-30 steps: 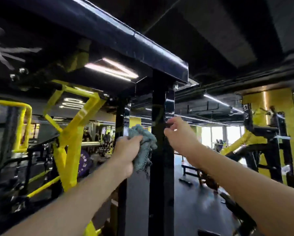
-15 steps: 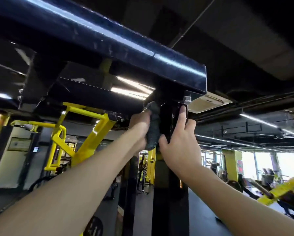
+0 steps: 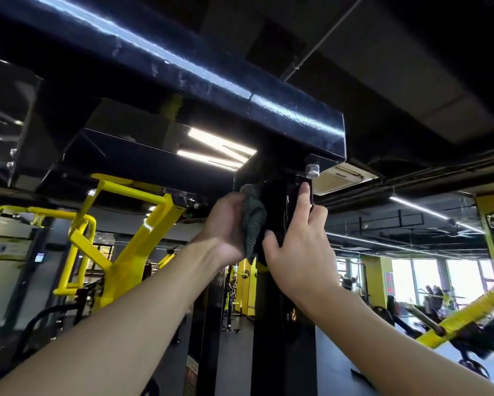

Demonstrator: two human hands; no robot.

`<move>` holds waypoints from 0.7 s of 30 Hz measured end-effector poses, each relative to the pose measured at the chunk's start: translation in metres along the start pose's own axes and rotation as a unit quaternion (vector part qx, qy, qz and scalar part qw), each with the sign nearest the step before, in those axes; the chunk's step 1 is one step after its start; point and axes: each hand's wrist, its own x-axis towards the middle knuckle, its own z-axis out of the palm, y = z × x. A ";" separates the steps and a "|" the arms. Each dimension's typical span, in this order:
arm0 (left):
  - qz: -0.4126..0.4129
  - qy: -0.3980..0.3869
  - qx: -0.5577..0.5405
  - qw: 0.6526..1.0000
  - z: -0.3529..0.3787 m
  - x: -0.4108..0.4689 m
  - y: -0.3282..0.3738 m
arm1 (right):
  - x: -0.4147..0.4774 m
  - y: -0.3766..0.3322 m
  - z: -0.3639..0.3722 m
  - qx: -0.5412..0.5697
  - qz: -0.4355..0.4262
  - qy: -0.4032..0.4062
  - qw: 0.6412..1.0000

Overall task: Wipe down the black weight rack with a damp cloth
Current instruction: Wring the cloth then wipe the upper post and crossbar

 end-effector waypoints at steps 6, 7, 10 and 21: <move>-0.021 0.018 0.075 0.997 0.021 0.004 0.007 | -0.002 -0.002 0.000 -0.004 0.004 0.014 1.000; -0.022 0.031 0.070 0.997 0.023 0.004 0.007 | -0.002 -0.002 0.000 -0.004 0.007 0.011 1.000; 0.023 0.085 0.030 0.996 0.023 -0.005 0.000 | -0.002 -0.002 -0.002 -0.004 0.007 0.004 1.000; 0.261 0.219 0.371 0.864 0.084 0.011 0.026 | -0.002 -0.003 -0.008 0.014 -0.003 -0.029 0.999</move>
